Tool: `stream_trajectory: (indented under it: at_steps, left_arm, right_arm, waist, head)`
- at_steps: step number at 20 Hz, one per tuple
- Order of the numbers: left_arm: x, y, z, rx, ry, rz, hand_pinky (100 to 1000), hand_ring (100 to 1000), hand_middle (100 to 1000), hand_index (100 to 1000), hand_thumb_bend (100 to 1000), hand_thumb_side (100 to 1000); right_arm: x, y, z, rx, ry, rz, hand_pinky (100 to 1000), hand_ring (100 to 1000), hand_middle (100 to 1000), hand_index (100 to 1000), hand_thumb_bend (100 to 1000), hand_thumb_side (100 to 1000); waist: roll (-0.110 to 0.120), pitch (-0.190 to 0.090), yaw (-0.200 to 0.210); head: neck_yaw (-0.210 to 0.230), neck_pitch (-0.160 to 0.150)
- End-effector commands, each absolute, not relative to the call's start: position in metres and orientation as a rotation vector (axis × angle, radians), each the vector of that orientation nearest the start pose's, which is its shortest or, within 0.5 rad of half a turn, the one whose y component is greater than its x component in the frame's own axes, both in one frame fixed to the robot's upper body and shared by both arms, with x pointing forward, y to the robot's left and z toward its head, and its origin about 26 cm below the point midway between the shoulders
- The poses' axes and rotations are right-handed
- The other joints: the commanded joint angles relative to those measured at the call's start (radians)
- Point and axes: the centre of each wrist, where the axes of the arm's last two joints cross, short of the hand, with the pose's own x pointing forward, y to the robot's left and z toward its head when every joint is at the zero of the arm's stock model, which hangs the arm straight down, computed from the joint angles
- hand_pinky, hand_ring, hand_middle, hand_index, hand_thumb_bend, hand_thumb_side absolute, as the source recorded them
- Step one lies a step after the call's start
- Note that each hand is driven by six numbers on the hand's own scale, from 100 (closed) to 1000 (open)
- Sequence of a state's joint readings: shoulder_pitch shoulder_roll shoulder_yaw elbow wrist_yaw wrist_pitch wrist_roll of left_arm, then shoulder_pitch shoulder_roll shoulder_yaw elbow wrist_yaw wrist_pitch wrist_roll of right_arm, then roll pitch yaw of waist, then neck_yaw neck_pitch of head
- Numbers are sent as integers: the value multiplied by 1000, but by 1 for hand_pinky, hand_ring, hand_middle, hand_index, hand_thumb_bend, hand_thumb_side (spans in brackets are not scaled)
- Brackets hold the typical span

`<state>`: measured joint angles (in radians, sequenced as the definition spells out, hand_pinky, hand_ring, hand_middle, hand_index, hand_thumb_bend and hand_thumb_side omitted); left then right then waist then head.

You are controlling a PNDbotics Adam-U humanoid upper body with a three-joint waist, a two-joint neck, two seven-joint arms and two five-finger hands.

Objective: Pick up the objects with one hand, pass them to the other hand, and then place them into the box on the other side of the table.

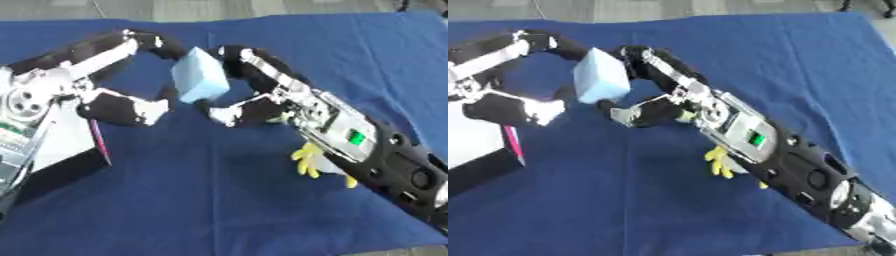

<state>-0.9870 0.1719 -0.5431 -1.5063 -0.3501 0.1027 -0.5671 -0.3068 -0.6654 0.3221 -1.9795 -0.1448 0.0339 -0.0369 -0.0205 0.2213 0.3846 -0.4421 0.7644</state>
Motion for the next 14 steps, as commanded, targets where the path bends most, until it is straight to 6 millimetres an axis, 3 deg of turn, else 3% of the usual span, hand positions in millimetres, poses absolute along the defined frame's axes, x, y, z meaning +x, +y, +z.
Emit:
stream_trajectory:
  at_steps: [1, 14]
  left_arm:
    - [363, 39, 262, -8, -1883, -1746, 1000, 883, 790, 888, 100, 199]
    - [366, 39, 258, -25, -1855, -1708, 1000, 880, 789, 890, 100, 291]
  right_arm:
    - [290, -243, 189, -50, -2055, 816, 692, 559, 615, 644, 100, 100]
    - [289, -242, 188, -51, -2056, 826, 692, 559, 615, 644, 100, 100]
  waist:
    - [-5, 2, 1]
    - [-6, 4, 1]
  head:
    - [3, 6]
    - [3, 6]
